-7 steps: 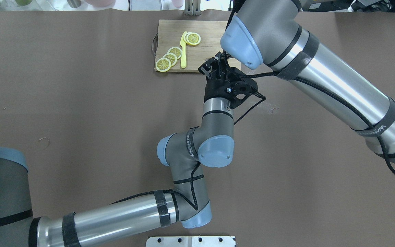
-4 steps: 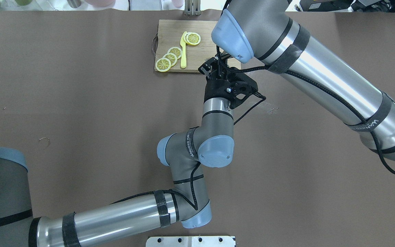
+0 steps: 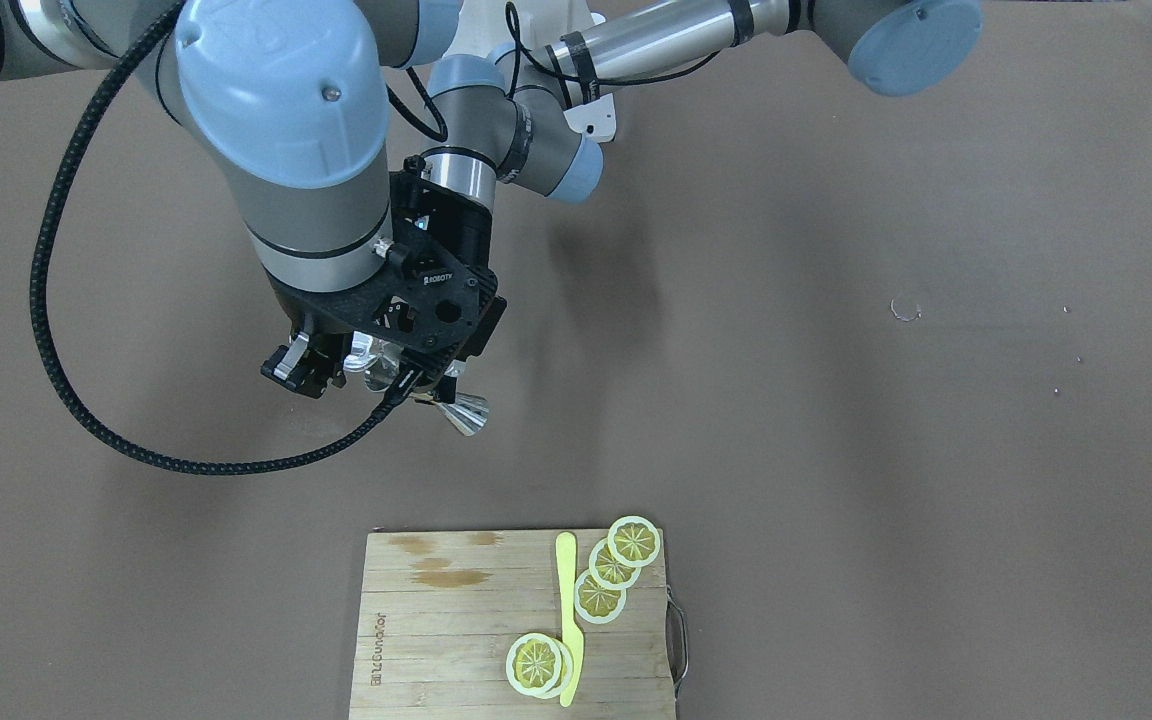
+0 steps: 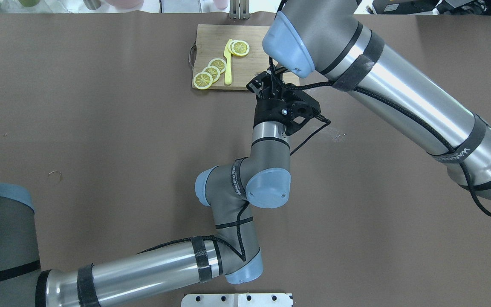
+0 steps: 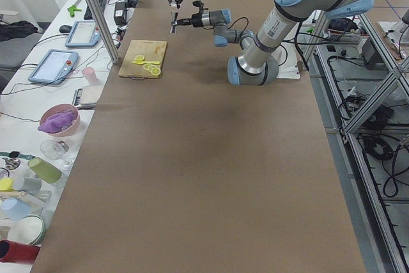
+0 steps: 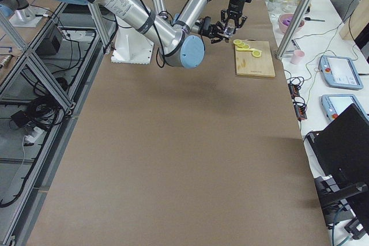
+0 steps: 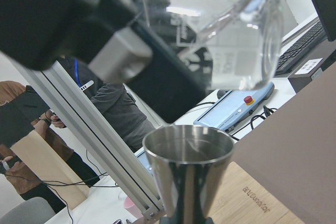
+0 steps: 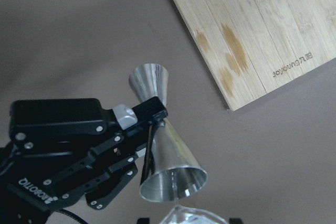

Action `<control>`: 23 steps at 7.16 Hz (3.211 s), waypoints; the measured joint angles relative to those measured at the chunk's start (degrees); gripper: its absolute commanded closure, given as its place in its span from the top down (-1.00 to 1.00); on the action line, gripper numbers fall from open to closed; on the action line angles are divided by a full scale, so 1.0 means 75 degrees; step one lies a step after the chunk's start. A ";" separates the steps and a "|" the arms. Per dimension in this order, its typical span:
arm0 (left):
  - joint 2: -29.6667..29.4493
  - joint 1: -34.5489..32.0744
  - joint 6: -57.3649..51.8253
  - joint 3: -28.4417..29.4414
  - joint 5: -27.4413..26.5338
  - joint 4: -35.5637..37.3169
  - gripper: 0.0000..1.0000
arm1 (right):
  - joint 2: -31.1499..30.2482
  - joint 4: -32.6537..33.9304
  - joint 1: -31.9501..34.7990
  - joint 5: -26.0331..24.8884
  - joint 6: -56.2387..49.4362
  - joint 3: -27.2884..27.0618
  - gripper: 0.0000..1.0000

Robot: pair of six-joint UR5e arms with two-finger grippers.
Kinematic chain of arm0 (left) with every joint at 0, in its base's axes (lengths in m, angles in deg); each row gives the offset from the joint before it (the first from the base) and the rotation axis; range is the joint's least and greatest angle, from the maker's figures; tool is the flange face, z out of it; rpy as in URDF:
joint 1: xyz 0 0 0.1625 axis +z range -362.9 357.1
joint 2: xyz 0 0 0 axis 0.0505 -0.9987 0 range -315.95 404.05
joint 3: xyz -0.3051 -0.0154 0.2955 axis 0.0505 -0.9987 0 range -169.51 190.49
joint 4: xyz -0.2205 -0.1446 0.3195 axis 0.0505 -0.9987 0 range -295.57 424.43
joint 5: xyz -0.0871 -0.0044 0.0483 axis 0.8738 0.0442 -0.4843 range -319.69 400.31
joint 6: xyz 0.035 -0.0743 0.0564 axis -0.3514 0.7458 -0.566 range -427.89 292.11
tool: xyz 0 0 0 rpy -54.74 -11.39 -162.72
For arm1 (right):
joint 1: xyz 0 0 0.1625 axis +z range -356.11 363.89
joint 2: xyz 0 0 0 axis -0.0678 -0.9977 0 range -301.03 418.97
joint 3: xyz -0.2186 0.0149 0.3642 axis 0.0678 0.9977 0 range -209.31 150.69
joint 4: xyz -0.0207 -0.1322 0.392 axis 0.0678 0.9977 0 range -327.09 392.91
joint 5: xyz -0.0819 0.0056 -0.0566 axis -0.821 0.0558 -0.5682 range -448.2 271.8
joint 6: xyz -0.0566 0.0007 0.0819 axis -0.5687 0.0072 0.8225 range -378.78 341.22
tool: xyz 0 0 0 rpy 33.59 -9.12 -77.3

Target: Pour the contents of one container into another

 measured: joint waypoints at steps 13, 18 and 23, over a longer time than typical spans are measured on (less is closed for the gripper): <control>0.0433 -0.0046 0.0013 -0.0475 0.0032 -0.0010 -1.00 | -0.2149 -0.1825 0.0301 0.0032 0.0373 -0.2543 -1.00; 0.1354 -0.0341 0.0584 -0.1424 0.0133 -0.0045 -1.00 | -0.4571 -0.5431 0.0676 0.0082 0.2295 -0.2893 -1.00; 0.3095 -0.0824 0.1893 -0.2971 0.0711 -0.0068 -1.00 | -0.6017 -1.0206 0.0852 -0.0114 0.4315 -0.1139 -1.00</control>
